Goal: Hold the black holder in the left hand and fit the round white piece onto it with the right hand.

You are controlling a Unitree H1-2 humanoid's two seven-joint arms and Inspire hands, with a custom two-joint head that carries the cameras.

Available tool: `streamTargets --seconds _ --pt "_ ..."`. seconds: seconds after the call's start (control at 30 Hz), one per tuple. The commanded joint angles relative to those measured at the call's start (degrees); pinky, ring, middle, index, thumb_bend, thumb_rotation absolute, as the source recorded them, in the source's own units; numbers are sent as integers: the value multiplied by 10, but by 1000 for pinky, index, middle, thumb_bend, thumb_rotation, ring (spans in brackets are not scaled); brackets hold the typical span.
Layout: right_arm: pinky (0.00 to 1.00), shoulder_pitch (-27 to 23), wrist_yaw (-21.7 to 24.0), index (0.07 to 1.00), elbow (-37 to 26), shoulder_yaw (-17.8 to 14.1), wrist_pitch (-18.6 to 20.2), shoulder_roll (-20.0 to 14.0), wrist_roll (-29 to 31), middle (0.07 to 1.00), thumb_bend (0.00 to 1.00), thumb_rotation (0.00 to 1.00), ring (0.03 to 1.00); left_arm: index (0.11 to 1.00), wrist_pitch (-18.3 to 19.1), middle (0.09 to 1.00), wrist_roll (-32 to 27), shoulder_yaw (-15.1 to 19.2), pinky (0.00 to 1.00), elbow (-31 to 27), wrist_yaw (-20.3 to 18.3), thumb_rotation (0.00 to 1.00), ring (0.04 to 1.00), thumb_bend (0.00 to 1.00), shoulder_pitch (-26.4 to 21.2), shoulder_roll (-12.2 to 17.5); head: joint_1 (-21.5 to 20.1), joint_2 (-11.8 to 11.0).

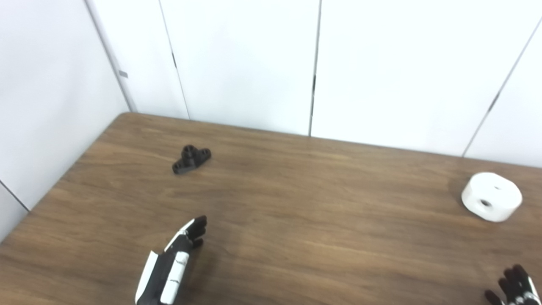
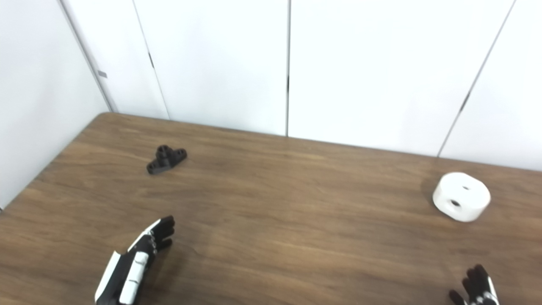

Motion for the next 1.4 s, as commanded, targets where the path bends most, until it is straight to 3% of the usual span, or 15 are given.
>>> streamTargets --seconds 0.0,0.23,0.4,0.7,0.9,1.0,1.13,1.23,1.37 --pt "1000 -1 4 1000 12 -1 -3 -8 -1 1000 580 1000 1000 875 -23 901 15 -5 856 -1 11 968 897 550 -1 -20 0 0" --pt "1000 -7 8 1000 23 -2 -6 -9 5 1000 592 1000 1000 877 -26 903 20 -9 853 10 20 954 903 551 -5 -14 -7 -3" --pt "1000 -8 2 1000 20 -3 -1 -4 1 1000 588 1000 1000 884 -19 913 27 -12 877 9 19 848 915 576 -4 -8 -14 1" --pt "1000 -5 1 1000 19 -1 8 -2 3 1000 572 1000 1000 891 3 907 90 -5 810 -17 38 420 891 572 -7 -7 -21 2" --pt "1000 -5 2 1000 18 -3 11 -5 8 1000 578 1000 1000 878 82 903 112 8 821 -63 34 230 891 712 -38 8 -6 2" --pt "1000 -6 2 1000 23 -2 5 -6 2 1000 567 1000 1000 880 112 908 137 18 840 -74 34 222 898 753 -63 23 -8 2" --pt "1000 -8 2 1000 25 -3 5 -7 1 1000 574 1000 1000 891 161 910 187 29 878 -88 29 294 908 760 -100 44 -4 5" --pt "1000 -5 1 1000 22 -5 9 -7 4 1000 568 1000 1000 897 202 914 218 33 814 -95 17 288 886 748 -129 63 -1 6" --pt "1000 -4 1 1000 21 -6 7 -6 5 1000 576 1000 1000 906 249 924 257 30 832 -98 -6 321 903 800 -165 95 -4 9"
